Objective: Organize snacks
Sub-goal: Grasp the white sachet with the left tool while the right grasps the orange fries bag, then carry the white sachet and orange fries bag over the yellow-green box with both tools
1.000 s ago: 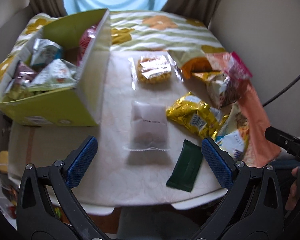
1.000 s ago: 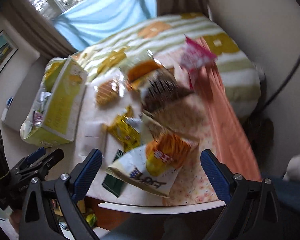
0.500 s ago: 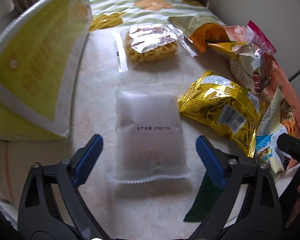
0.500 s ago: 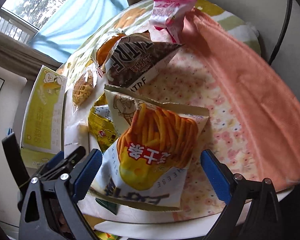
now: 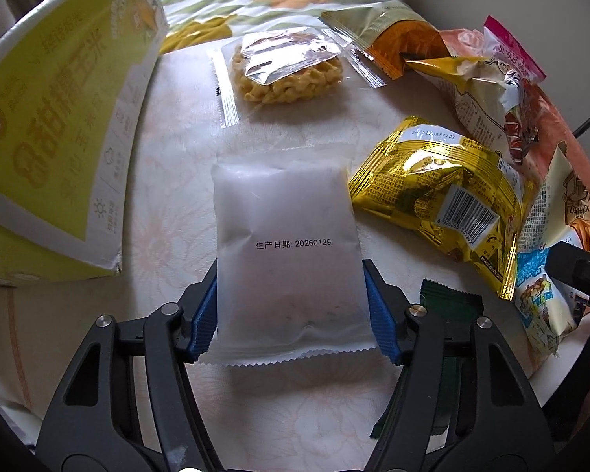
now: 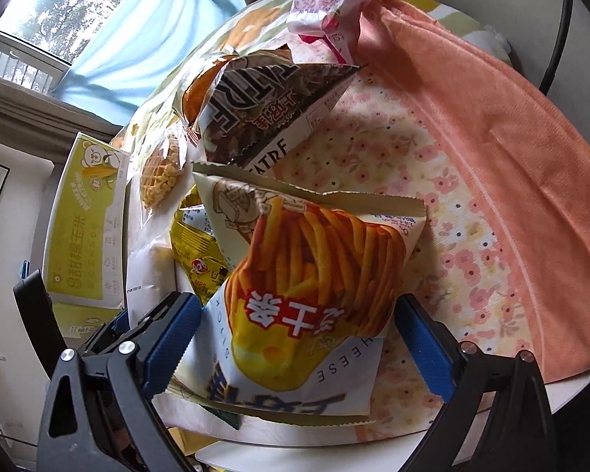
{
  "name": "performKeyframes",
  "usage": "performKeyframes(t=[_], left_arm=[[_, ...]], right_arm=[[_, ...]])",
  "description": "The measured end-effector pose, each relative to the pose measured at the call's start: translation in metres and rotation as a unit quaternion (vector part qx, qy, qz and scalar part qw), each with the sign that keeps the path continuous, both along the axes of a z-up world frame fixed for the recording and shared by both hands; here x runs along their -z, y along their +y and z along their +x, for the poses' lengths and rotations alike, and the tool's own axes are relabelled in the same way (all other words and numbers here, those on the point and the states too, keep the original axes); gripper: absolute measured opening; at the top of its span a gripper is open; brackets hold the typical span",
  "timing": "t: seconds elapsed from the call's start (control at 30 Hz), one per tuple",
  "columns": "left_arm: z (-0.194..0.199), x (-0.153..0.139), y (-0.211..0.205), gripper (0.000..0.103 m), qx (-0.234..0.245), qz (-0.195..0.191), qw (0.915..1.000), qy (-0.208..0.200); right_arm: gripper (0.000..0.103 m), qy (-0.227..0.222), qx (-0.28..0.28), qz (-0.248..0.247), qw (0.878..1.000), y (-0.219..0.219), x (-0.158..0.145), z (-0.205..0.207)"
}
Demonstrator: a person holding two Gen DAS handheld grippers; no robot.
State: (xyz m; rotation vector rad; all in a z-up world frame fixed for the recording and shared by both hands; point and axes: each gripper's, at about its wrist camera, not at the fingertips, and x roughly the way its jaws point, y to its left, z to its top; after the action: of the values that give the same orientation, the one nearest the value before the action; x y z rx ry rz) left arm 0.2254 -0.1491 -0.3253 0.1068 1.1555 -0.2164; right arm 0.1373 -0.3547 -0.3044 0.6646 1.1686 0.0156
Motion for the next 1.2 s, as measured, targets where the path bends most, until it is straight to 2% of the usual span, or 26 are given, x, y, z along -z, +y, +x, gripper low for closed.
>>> performKeyframes(t=[0.33, 0.57, 0.63, 0.73, 0.93, 1.2], left_arm=[[-0.006, -0.002, 0.004, 0.060, -0.013, -0.012, 0.9998, -0.001], [-0.015, -0.004, 0.008, 0.060, -0.024, -0.017, 0.9996, -0.003], [-0.018, -0.005, 0.009, 0.060, -0.026, -0.020, 0.9995, -0.004], [-0.022, -0.011, 0.008, 0.060, -0.030, -0.023, 0.9992, -0.011], [-0.034, -0.041, 0.005, 0.060, -0.038, -0.035, 0.9981, -0.034], [-0.054, -0.121, 0.015, 0.060, -0.067, -0.055, 0.9915, -0.097]], right_arm=[[0.096, 0.006, -0.018, 0.003, 1.000, 0.008, 0.004, 0.009], [0.064, -0.005, -0.032, -0.001, 0.999, 0.010, 0.001, 0.008], [0.059, -0.011, -0.035, -0.002, 0.999, 0.007, -0.002, 0.005], [0.057, -0.015, -0.041, -0.012, 0.999, 0.006, -0.006, 0.000], [0.056, -0.041, -0.047, -0.024, 0.998, -0.002, -0.033, -0.012], [0.056, -0.100, -0.068, -0.035, 0.992, 0.003, -0.098, -0.012]])
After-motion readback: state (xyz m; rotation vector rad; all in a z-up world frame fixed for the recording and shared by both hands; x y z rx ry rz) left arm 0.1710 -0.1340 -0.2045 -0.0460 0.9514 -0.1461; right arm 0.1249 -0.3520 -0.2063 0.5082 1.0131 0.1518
